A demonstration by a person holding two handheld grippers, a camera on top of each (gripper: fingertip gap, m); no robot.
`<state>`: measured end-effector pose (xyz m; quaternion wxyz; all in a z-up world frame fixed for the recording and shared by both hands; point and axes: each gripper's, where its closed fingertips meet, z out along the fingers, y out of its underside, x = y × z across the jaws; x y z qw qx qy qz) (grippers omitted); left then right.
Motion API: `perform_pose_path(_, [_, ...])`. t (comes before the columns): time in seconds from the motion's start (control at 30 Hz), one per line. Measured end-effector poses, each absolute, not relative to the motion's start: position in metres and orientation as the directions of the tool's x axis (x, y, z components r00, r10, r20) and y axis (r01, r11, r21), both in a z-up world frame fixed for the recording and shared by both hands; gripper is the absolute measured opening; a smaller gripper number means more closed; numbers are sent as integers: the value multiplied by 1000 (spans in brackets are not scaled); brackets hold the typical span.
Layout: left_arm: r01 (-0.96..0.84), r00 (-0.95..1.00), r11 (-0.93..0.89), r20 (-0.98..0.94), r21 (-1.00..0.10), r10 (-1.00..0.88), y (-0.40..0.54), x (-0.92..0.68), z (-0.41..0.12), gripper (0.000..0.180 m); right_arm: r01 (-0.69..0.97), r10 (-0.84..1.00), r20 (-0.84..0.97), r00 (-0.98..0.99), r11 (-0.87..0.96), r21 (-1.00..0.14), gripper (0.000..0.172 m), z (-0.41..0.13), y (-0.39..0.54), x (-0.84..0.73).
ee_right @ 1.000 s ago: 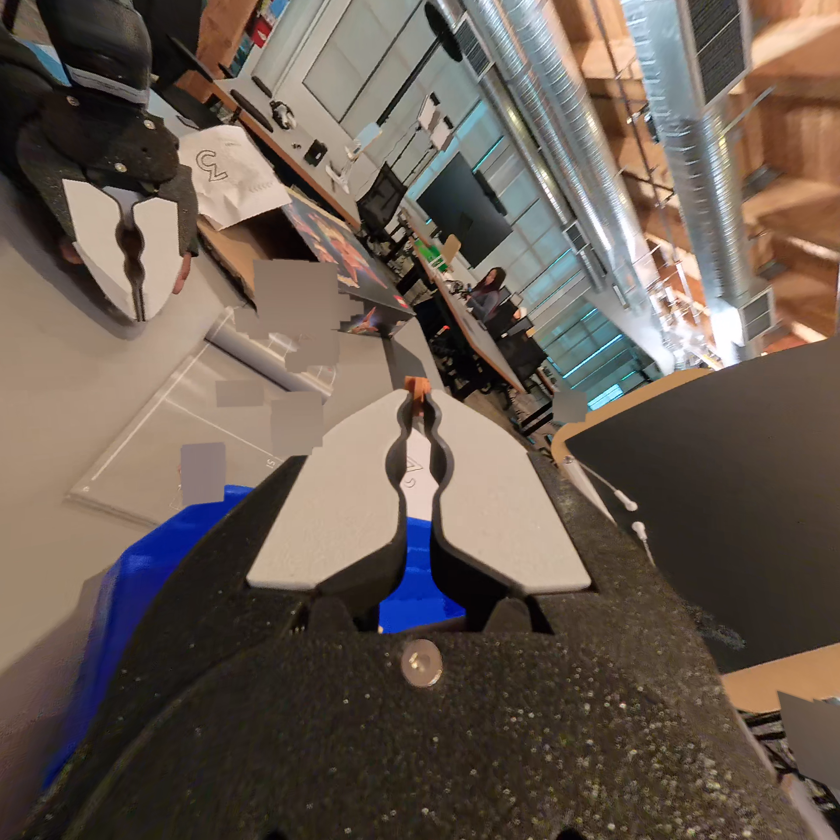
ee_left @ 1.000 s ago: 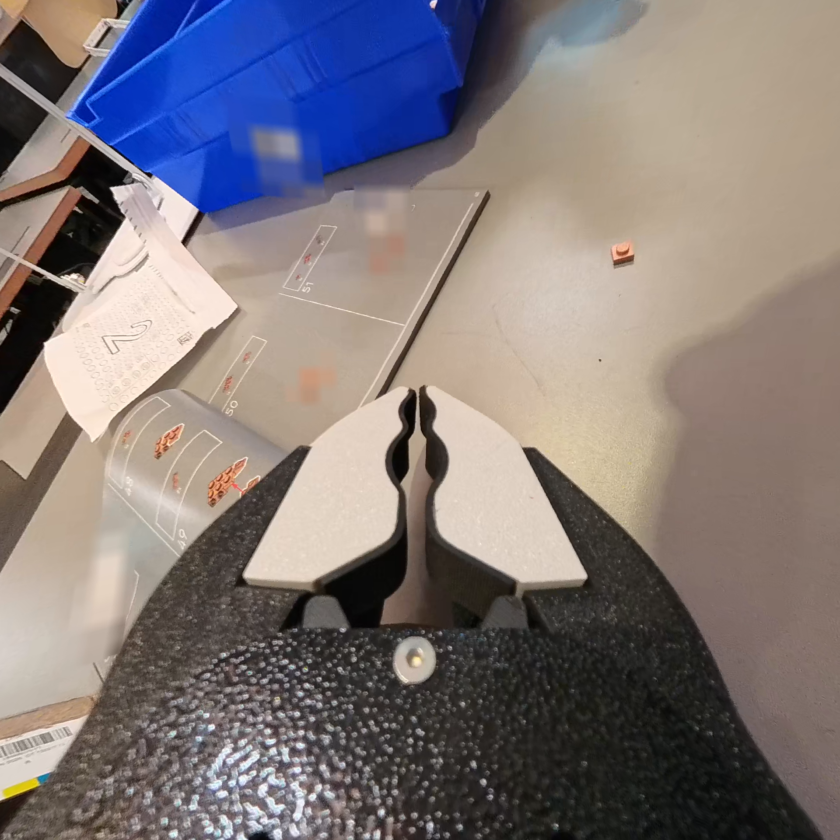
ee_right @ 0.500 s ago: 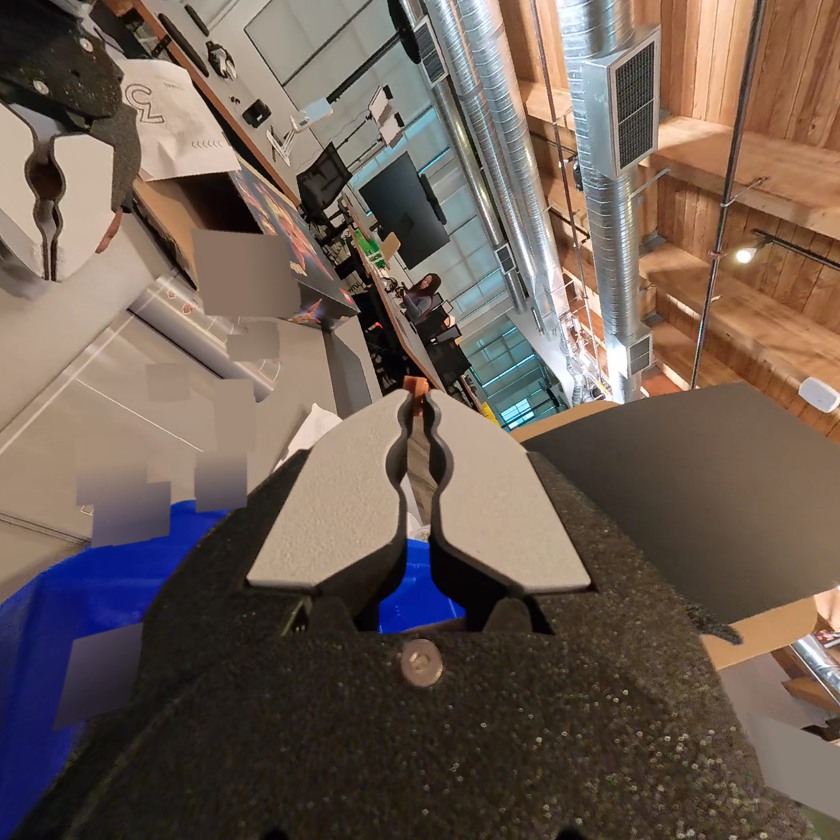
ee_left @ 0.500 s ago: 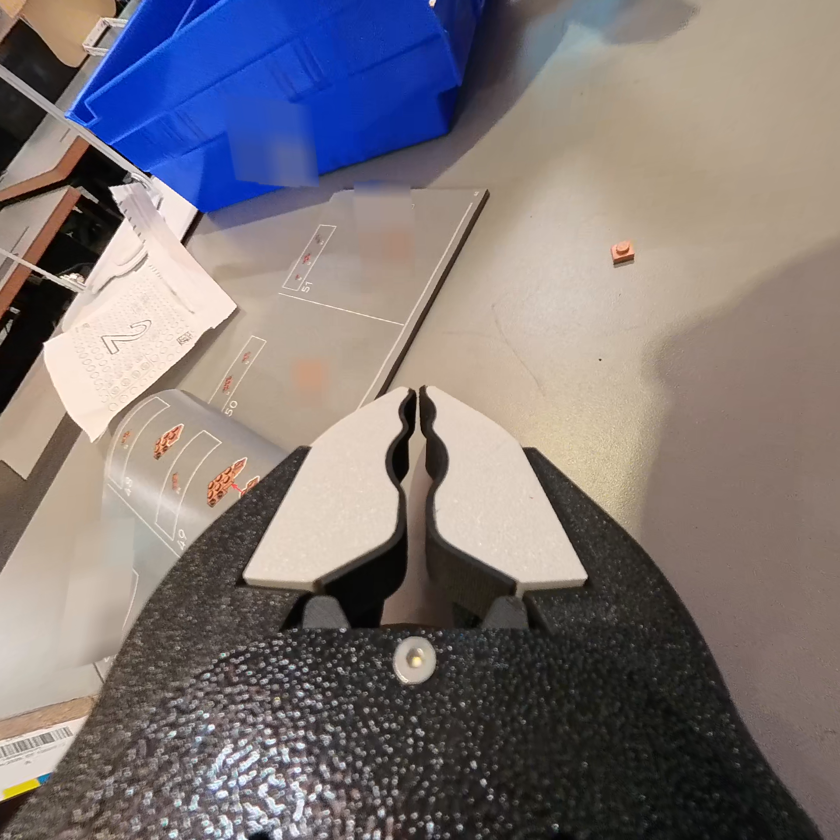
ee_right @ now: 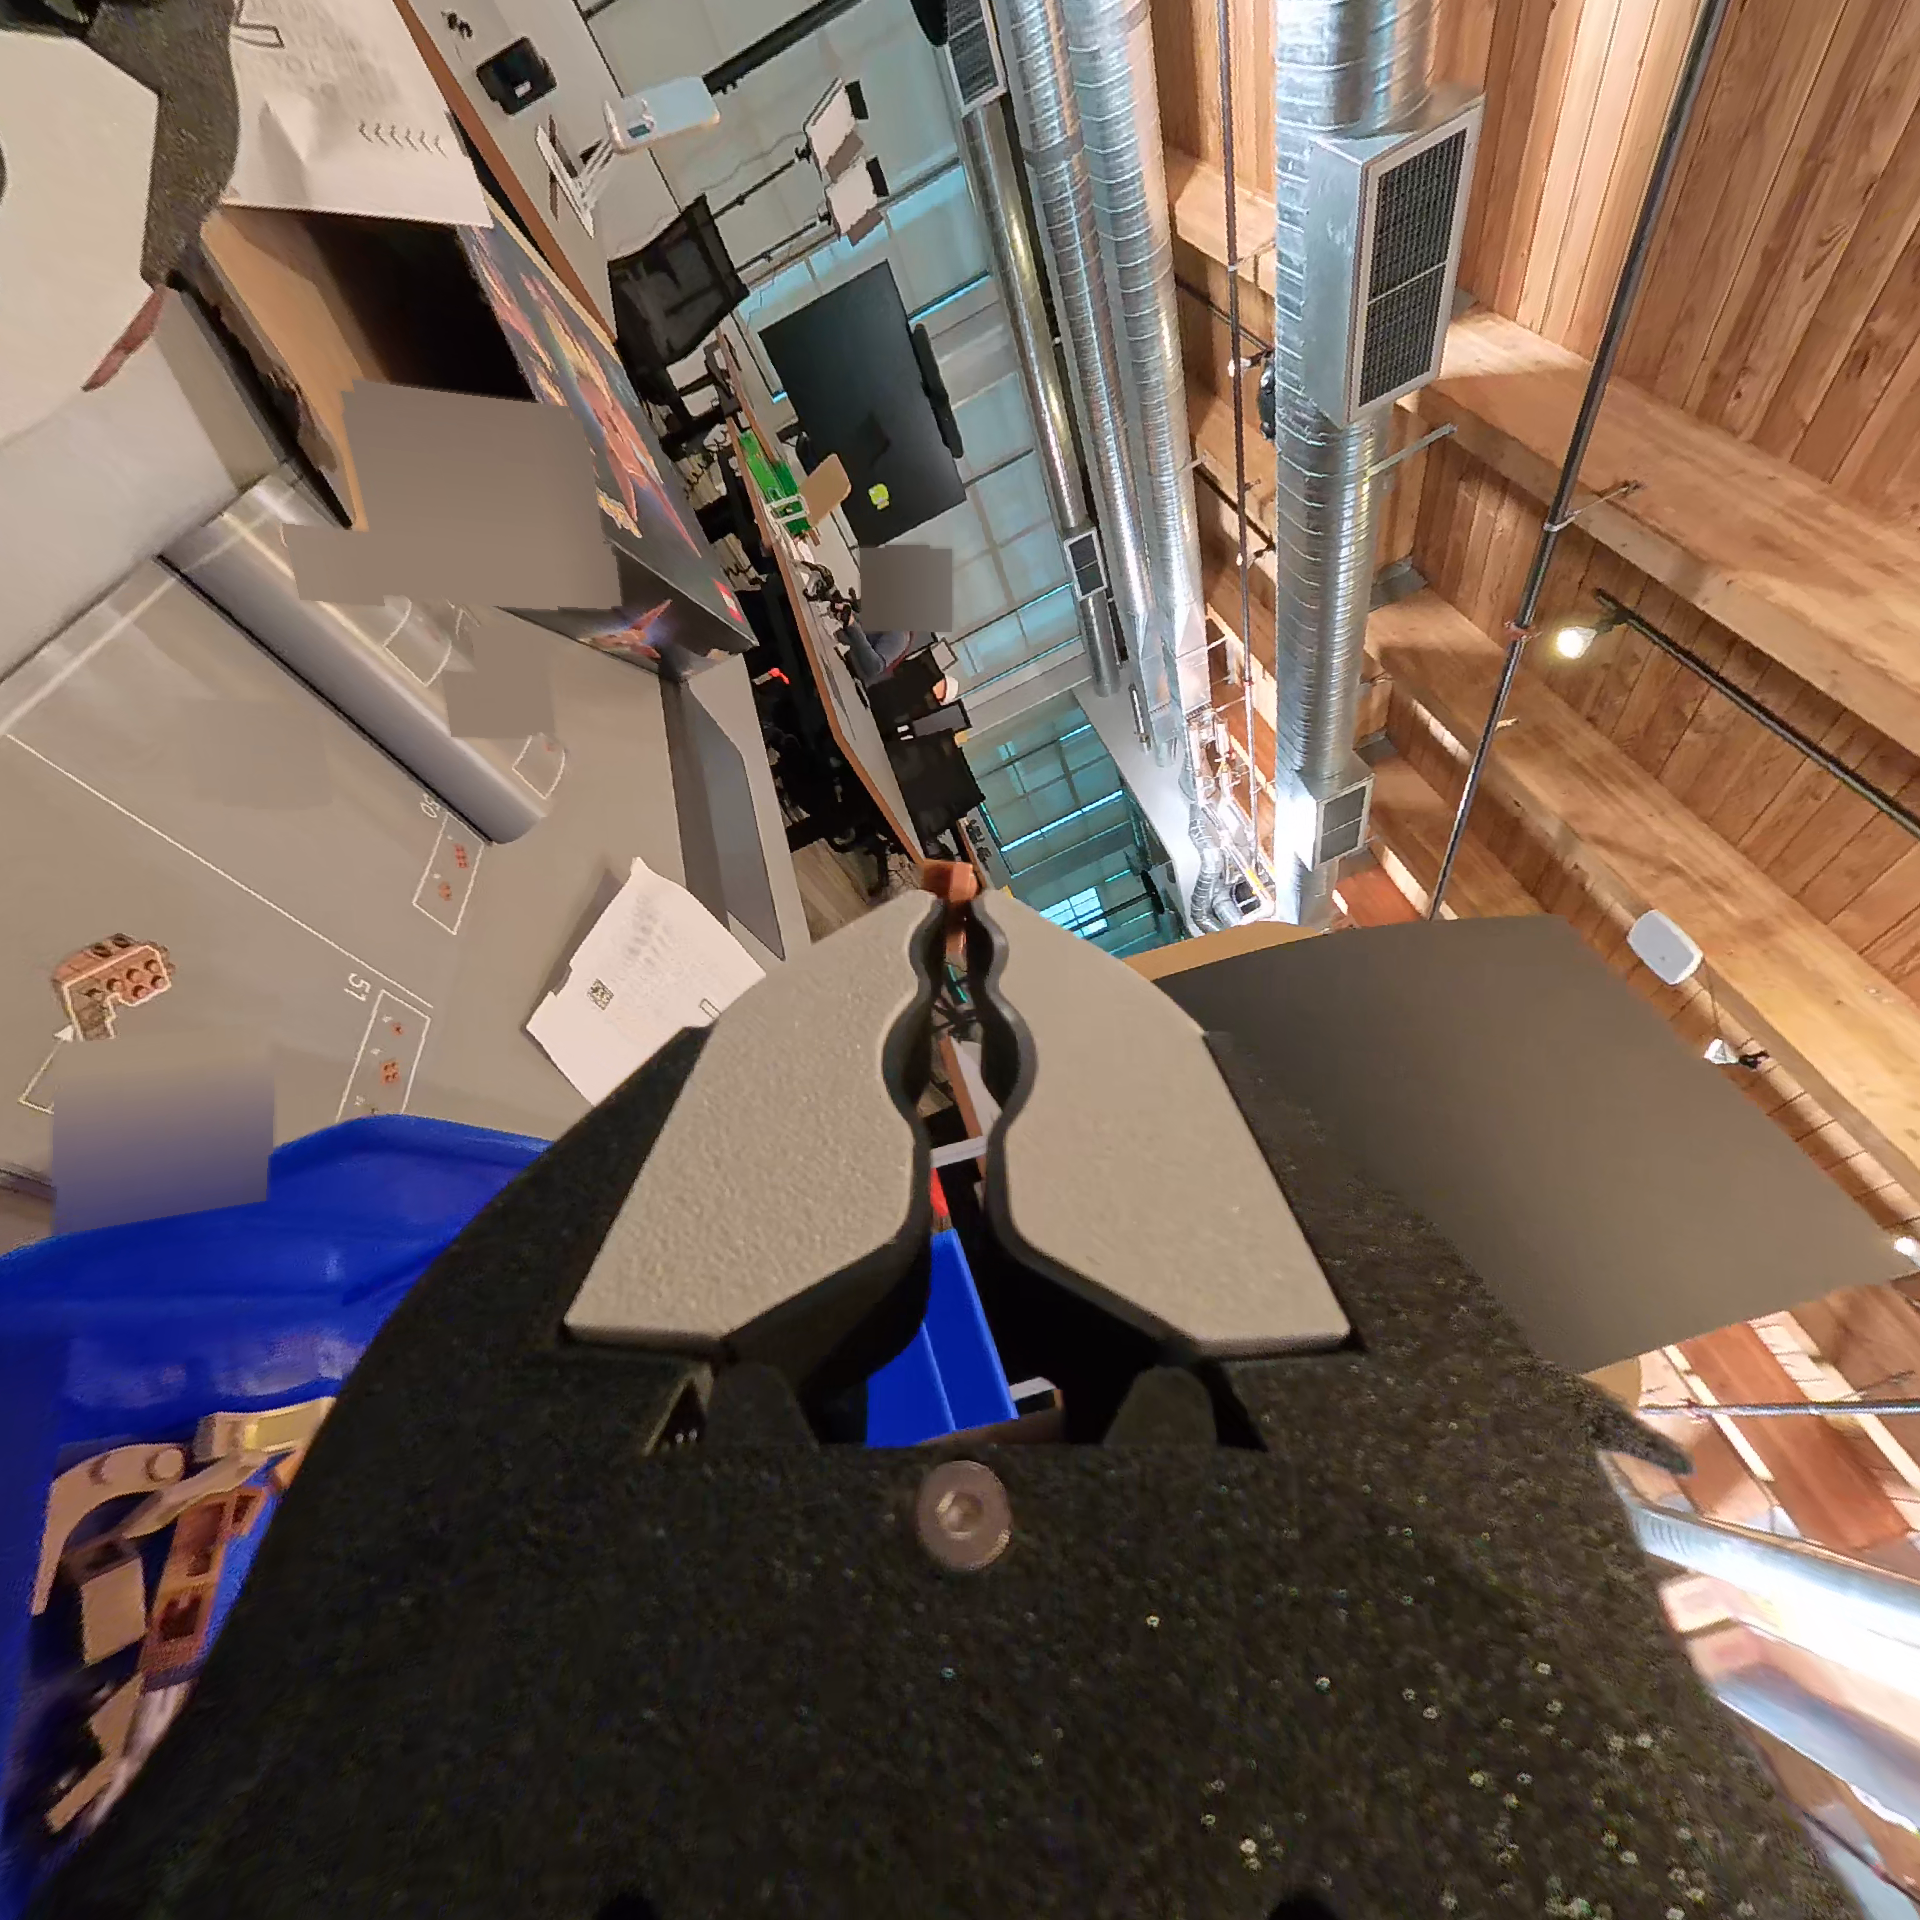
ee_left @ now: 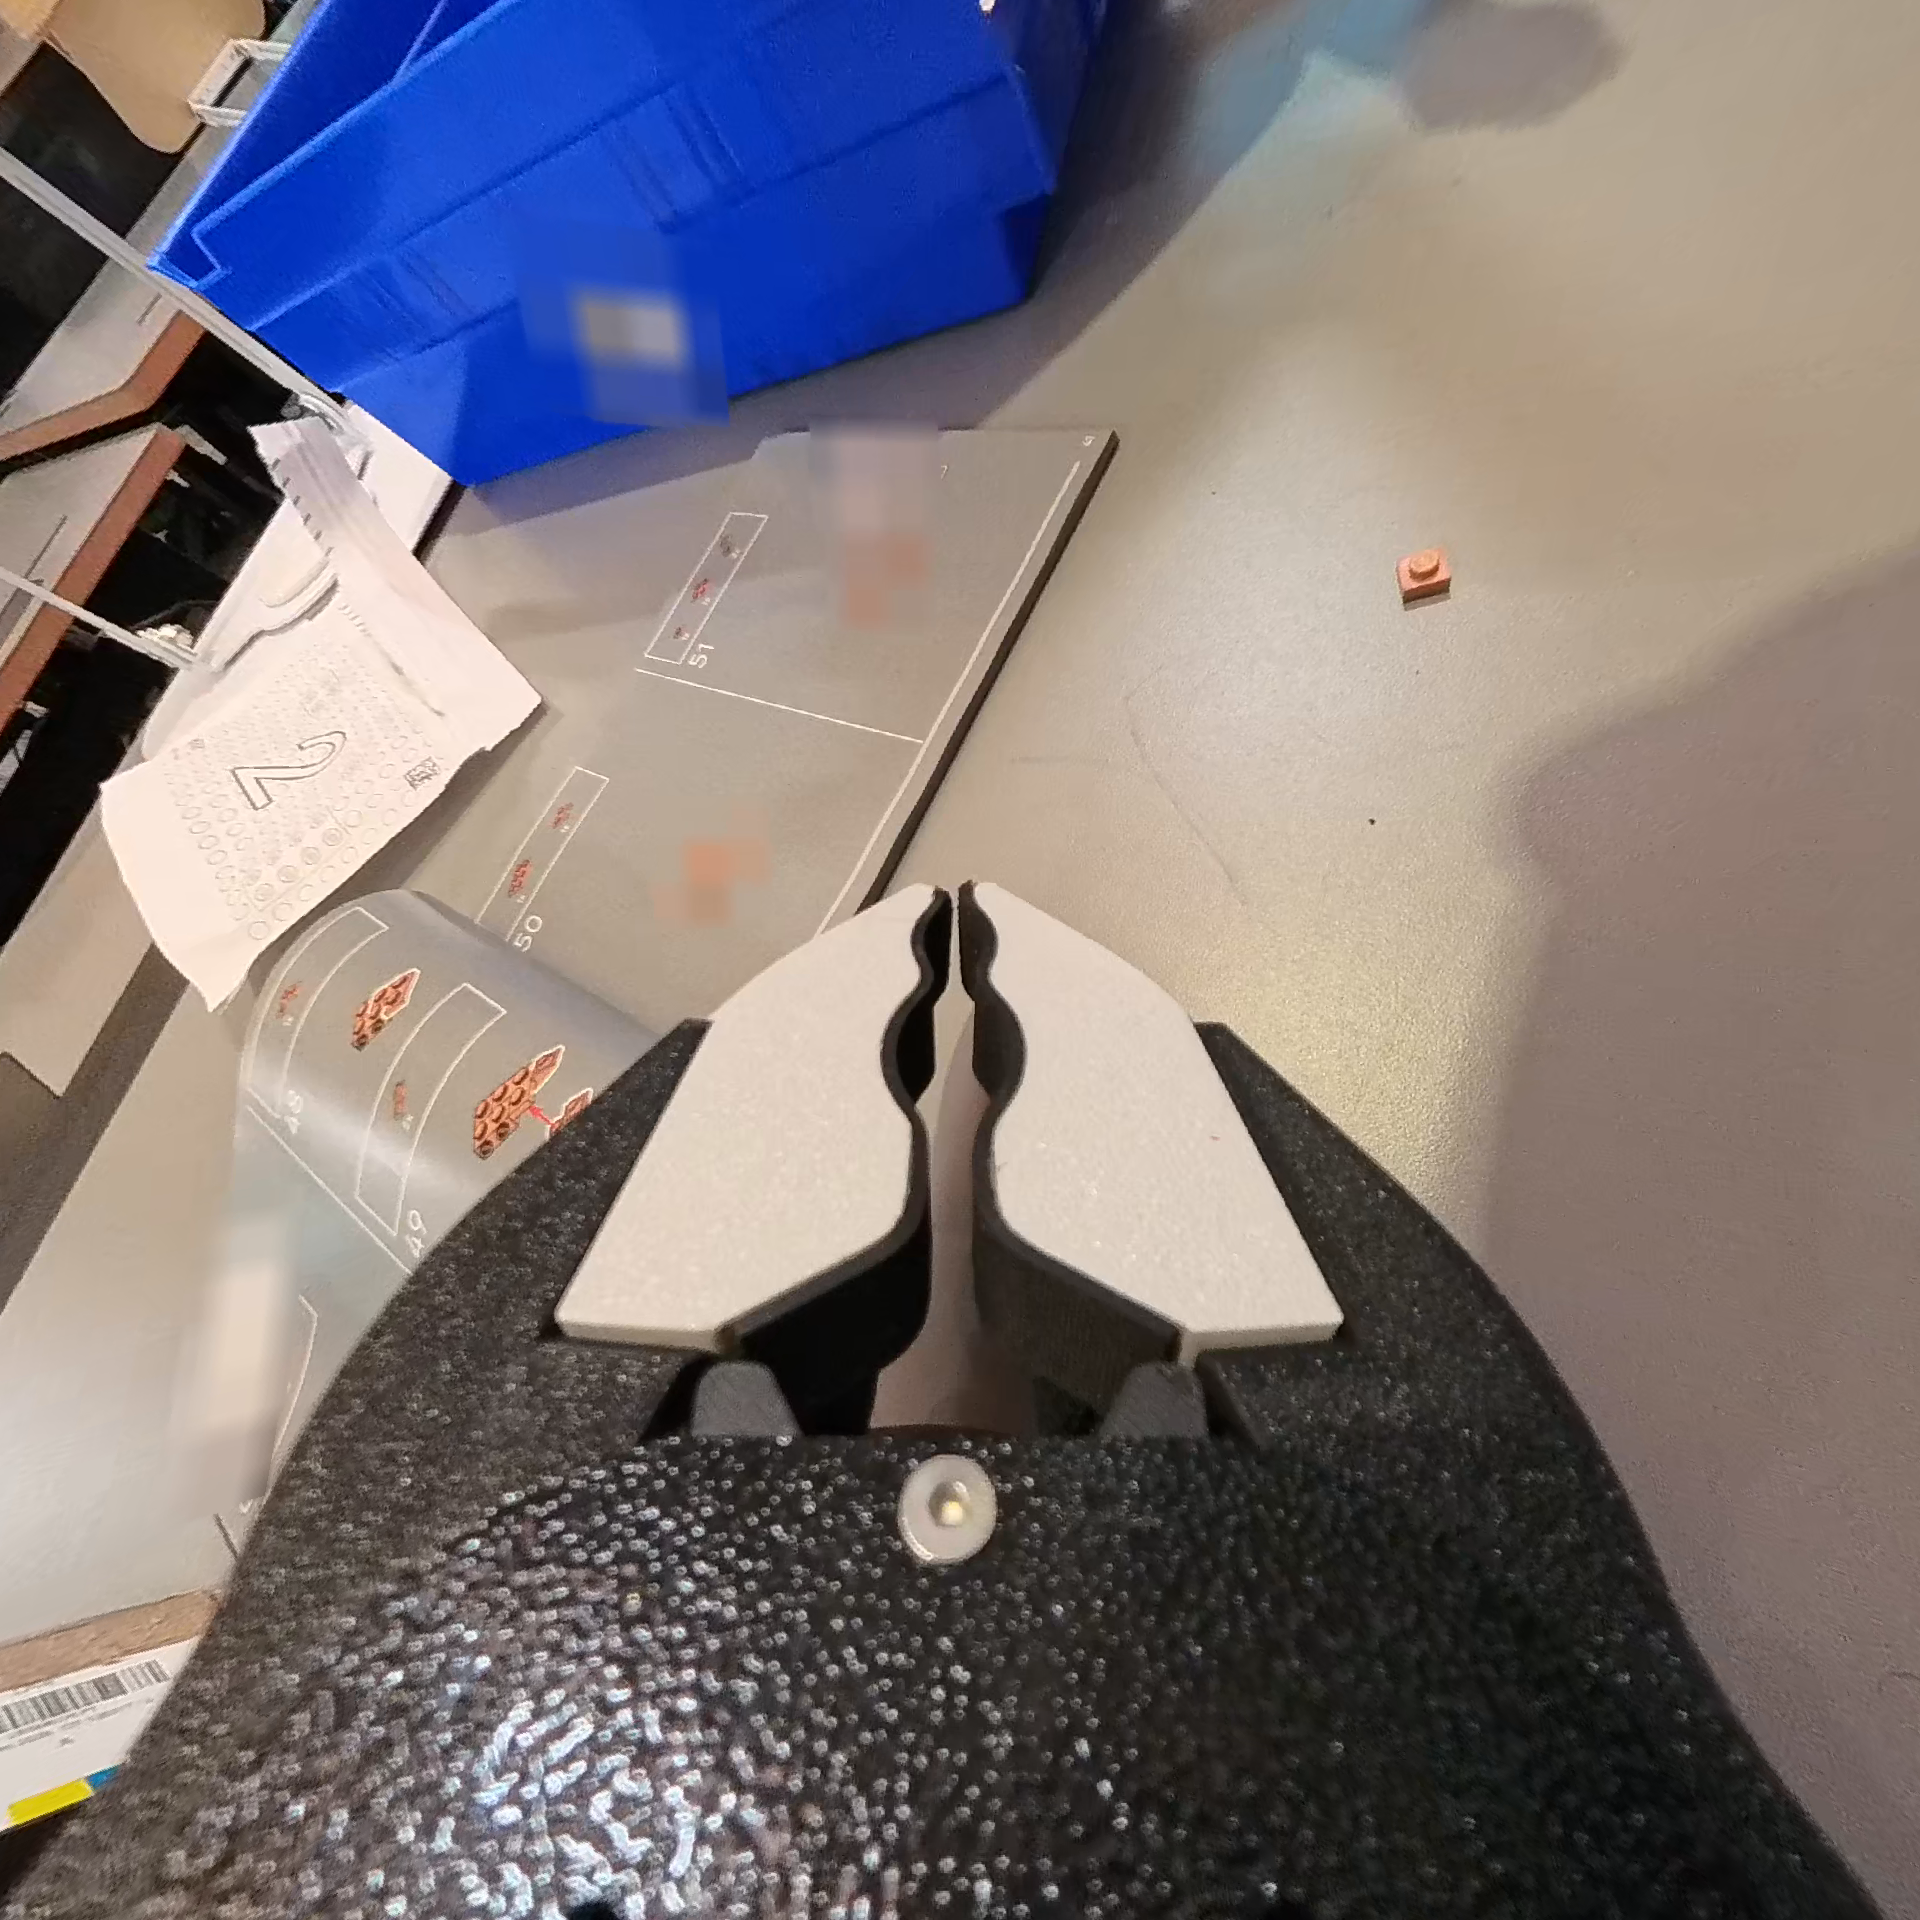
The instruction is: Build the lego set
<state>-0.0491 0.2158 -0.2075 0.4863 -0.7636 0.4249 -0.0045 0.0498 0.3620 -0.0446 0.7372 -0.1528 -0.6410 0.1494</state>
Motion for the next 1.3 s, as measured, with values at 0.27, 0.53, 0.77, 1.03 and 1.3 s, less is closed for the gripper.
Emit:
perform_pose_path(0.27, [-644,640,-166,-406,-747,-653,216,-49,-207,1,-15,392,911,126,919,-394,3,-49,357,46])
perform_pose_path(0.53, [-641,641,-165,-406,-749,-652,216,-49,-207,1,-43,422,899,116,906,-420,3,-49,346,42])
perform_pose_path(0.77, [-637,643,-164,-402,-753,-652,216,-49,-206,1,-61,483,871,88,876,-479,3,-54,342,39])
perform_pose_path(1.03, [-629,649,-166,-395,-759,-650,216,-50,-205,1,-62,518,853,66,855,-515,3,-60,341,36])
perform_pose_path(1.3, [-625,652,-168,-391,-762,-650,216,-50,-205,1,-65,548,835,53,836,-545,3,-63,341,34])
